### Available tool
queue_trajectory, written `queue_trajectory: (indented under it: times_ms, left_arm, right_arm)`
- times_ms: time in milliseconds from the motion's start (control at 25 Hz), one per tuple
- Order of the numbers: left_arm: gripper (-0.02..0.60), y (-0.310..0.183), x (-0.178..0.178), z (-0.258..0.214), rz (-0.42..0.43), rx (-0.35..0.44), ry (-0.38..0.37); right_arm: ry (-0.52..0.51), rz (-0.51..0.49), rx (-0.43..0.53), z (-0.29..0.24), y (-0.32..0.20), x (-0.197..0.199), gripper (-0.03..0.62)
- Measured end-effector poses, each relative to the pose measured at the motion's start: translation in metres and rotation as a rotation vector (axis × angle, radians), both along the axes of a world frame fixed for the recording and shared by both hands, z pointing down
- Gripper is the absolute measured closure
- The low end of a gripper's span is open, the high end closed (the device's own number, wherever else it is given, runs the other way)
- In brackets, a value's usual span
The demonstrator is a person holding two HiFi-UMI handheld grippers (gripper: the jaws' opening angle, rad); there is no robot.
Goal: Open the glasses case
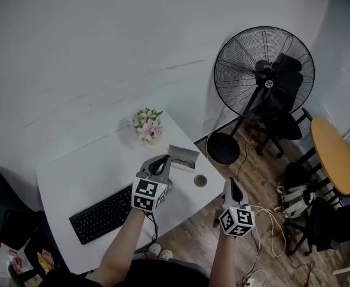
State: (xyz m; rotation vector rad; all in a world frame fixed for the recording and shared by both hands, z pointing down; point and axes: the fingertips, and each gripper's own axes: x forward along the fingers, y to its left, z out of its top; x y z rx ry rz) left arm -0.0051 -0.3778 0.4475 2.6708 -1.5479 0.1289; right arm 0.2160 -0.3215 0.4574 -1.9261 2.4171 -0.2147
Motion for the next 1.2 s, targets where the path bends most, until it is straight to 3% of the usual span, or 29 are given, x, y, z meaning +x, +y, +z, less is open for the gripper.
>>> queue_trajectory:
  times_ms: [1200]
  left_arm:
    - [0.574, 0.022, -0.003, 0.005, 0.03, -0.02, -0.025]
  right_arm:
    - [0.004, -0.05, -0.001, 0.0, 0.007, -0.018, 0.583]
